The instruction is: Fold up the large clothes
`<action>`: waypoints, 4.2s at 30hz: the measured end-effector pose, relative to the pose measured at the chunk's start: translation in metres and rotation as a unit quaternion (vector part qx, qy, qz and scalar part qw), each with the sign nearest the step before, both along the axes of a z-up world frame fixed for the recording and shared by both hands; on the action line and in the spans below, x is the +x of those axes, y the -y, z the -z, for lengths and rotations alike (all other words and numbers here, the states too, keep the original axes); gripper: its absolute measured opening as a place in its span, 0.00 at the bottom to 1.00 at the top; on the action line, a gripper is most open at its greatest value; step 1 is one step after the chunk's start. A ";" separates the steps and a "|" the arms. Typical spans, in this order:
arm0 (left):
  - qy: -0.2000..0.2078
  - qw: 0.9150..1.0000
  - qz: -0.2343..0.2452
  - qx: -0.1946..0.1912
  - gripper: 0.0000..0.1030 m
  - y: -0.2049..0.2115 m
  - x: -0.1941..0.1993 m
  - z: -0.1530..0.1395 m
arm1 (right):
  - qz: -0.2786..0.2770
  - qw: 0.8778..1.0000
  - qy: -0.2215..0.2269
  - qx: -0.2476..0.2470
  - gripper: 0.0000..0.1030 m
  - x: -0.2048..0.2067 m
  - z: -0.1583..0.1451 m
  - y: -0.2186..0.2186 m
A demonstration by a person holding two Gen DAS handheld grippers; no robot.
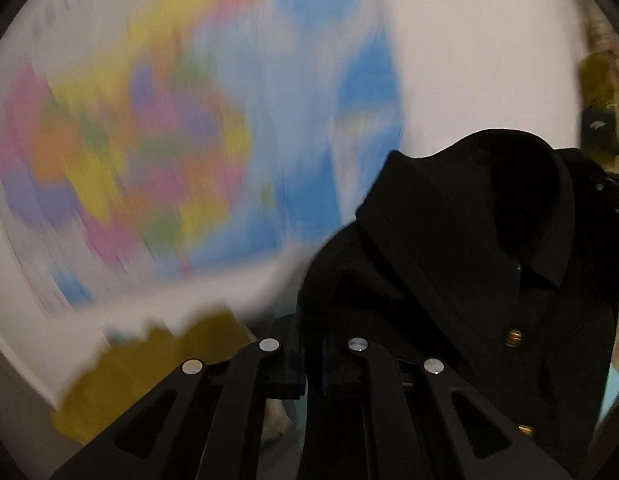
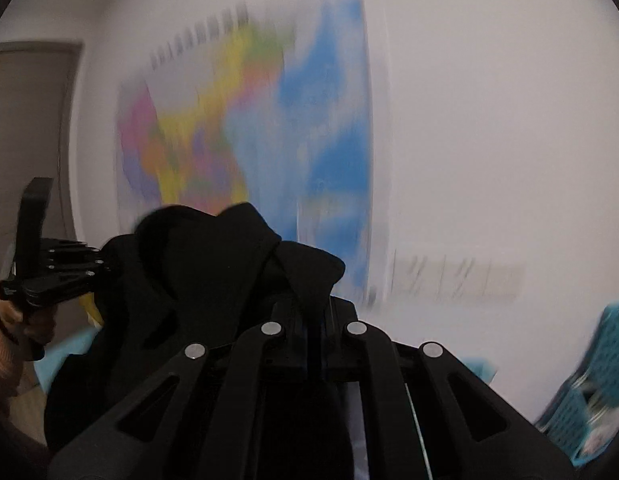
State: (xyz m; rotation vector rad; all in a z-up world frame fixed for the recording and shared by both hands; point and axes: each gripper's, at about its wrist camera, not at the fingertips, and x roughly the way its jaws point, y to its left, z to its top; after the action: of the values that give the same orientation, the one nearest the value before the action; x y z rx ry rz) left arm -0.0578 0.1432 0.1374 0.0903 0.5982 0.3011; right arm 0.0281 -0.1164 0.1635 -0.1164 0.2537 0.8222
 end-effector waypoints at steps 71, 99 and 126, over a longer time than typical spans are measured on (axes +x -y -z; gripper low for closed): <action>-0.128 0.981 0.105 -0.100 0.65 -0.030 0.007 0.154 | 0.116 0.937 -0.316 -0.096 0.09 -0.007 0.251 0.155; -0.212 0.961 0.173 -0.049 0.67 0.011 -0.118 0.174 | 0.194 0.944 -0.238 -0.118 0.60 0.002 0.221 0.153; -0.118 0.977 -0.005 -0.180 0.60 -0.099 -0.157 0.125 | 0.192 0.950 -0.237 -0.068 0.84 -0.009 0.229 0.188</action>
State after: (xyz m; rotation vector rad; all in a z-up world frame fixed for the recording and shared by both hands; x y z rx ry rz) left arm -0.2152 0.2423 0.0128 -0.2290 0.8815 0.1879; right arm 0.0192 -0.3046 -0.0659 0.0061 0.7637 0.4327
